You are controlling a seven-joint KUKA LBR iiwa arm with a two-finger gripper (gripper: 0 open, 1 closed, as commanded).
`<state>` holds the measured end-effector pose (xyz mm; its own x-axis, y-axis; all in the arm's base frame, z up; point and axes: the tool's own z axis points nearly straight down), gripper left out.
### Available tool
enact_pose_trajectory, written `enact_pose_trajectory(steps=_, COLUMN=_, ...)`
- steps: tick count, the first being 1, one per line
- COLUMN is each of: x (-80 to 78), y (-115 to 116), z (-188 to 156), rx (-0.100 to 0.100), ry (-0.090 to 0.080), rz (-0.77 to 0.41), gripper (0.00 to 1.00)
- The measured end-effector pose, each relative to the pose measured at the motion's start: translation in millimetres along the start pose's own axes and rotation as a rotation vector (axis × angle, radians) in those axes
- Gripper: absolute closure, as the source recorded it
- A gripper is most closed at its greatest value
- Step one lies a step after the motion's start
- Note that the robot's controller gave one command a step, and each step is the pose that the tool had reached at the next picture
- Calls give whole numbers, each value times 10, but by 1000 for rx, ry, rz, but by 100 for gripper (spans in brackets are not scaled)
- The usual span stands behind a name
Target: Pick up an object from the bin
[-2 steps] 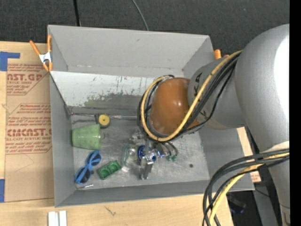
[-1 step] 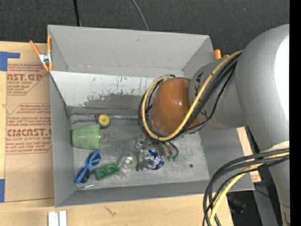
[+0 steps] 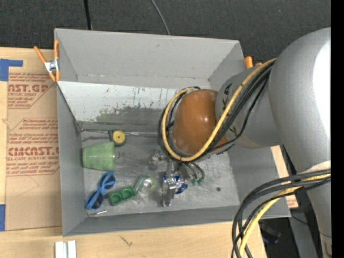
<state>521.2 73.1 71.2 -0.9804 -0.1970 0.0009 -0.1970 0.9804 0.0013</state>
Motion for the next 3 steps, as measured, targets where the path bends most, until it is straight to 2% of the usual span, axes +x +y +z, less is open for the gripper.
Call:
enact_pose_trajectory(steps=1, x=298, y=278, z=-30, rx=4, ry=-22, rz=-25, gripper=0)
enact_pose_trajectory(steps=2, x=327, y=290, z=-7, rx=1, ry=-9, rz=-24, gripper=100)
enact_pose_trajectory(steps=3, x=111, y=1244, z=-1256, rx=-2, ry=-11, rz=-139, gripper=100)
